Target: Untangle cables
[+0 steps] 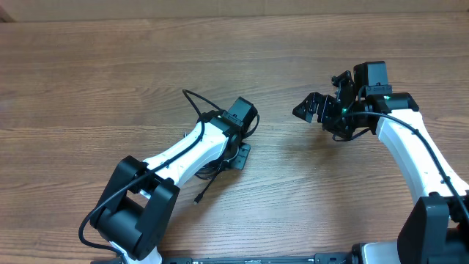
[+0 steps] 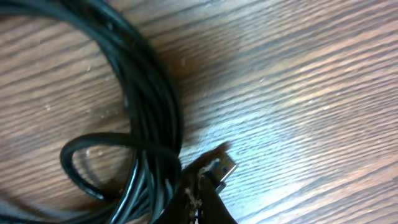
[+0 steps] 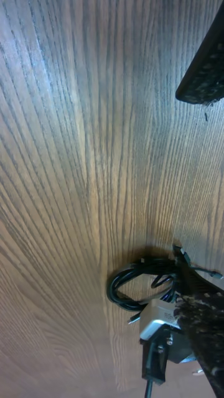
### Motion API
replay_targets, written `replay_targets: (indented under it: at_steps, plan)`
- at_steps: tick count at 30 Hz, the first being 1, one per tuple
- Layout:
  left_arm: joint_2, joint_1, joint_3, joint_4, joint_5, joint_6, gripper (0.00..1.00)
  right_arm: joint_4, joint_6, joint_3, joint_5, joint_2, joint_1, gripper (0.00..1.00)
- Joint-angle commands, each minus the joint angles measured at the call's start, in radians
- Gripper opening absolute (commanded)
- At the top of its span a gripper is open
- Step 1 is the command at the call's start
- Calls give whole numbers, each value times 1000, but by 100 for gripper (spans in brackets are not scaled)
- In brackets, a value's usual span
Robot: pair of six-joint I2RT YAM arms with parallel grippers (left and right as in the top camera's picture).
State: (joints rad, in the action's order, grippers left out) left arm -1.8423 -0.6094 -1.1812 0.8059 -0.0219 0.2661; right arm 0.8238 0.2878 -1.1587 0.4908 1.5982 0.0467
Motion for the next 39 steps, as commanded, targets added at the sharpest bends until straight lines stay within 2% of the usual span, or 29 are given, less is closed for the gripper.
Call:
replay_targets:
  at_steps: [1, 16, 23, 26, 30, 34, 39]
  plan:
    - [-16, -6, 3, -6, -24, -19, 5, -3, 0, -21, -2, 1, 5, 100]
    - [-67, -6, -7, 22, -31, -27, 4, -3, 0, -21, -1, 1, 5, 100]
    - [-67, -7, -5, 195, -118, -52, 4, 5, 0, -21, -2, 1, 5, 100]
    - [-67, -6, -4, 314, -100, -49, 4, 5, 0, -21, -2, 1, 5, 100]
    - [-67, -6, 10, 353, -100, -47, 4, 5, 0, -21, -2, 1, 5, 100]
    - [-67, -6, 43, 352, -80, -12, 5, 18, 0, -21, -2, 1, 5, 100]
    - [-66, -6, 55, 398, 73, 121, 4, 20, -4, -21, -5, 1, 5, 100]
